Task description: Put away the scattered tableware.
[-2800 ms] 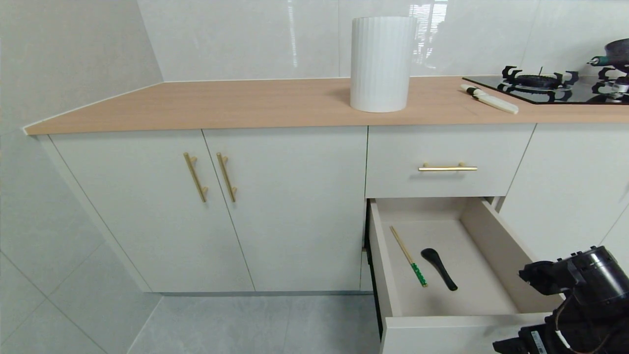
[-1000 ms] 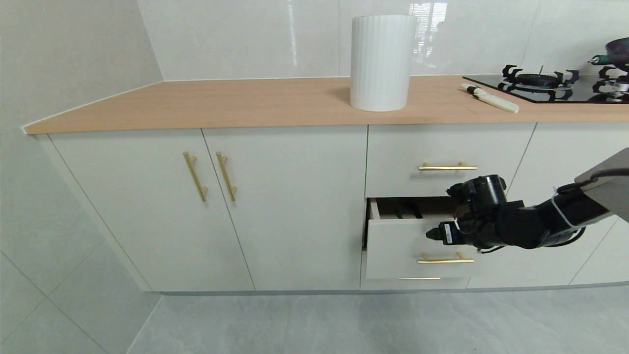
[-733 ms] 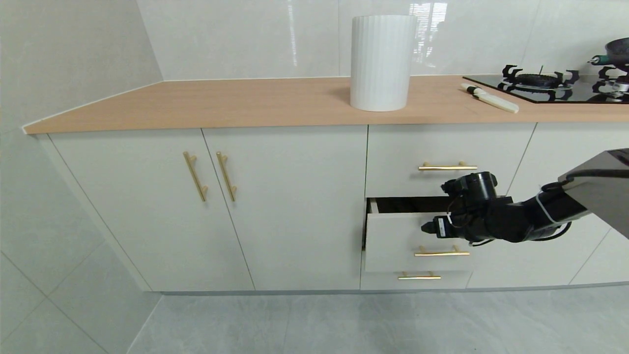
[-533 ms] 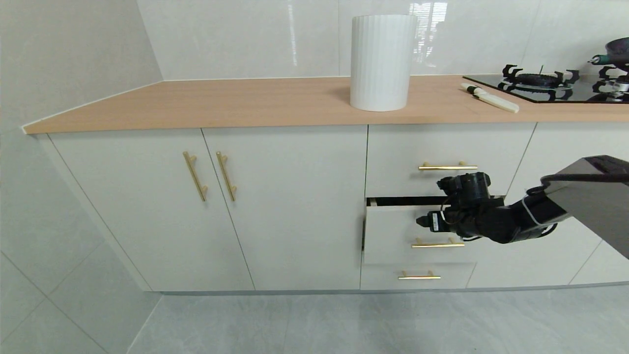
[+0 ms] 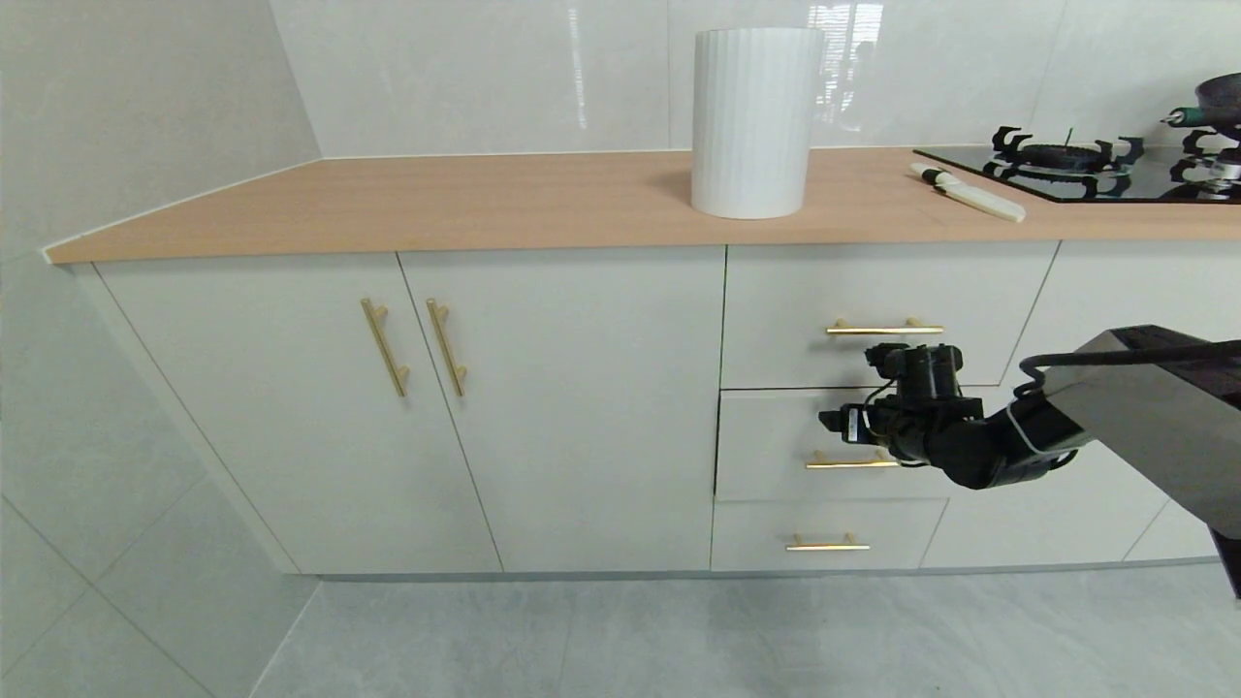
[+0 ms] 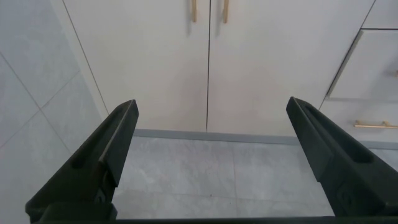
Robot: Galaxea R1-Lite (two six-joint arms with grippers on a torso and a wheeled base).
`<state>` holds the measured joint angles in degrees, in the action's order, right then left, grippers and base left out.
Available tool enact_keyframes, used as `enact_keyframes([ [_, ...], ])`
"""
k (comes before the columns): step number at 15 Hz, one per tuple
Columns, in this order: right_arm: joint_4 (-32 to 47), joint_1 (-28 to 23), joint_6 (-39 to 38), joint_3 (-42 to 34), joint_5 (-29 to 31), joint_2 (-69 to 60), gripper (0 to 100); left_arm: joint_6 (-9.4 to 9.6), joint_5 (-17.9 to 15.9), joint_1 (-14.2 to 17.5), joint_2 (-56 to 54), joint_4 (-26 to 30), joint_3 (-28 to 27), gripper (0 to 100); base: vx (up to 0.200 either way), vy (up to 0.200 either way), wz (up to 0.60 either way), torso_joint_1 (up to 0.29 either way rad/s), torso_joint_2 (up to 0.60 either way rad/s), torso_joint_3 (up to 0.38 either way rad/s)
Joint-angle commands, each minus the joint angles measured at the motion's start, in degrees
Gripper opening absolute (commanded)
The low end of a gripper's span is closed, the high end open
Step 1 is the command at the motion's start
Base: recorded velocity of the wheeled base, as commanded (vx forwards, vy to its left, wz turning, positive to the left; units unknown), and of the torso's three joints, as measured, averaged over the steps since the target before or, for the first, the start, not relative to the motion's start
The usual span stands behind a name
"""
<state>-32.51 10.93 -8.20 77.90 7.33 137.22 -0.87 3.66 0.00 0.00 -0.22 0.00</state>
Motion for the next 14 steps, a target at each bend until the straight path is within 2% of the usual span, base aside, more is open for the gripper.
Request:
enact_keyframes([
  [1,-0.53,-0.04,-0.76,1.64,0.76,0.77,100,-0.01,0.03,0.0,0.0,-0.04,0.0,100,0.0,0.0,0.0,0.0,0.0,0.0],
  [7,-0.62,-0.04,-1.99,3.75,2.78,2.62,100,-0.01,0.03,0.0,0.0,-0.04,0.0,100,0.0,0.0,0.0,0.0,0.0,0.0],
  [11,-3.87,-0.12,-1.99,7.71,6.82,5.96,100,-0.01,0.03,0.0,0.0,-0.04,0.0,100,0.0,0.0,0.0,0.0,0.0,0.0],
  [14,-4.58,-0.74,-2.08,7.97,7.35,5.43,100,-0.01,0.03,0.0,0.0,-0.04,0.0,100,0.0,0.0,0.0,0.0,0.0,0.0],
])
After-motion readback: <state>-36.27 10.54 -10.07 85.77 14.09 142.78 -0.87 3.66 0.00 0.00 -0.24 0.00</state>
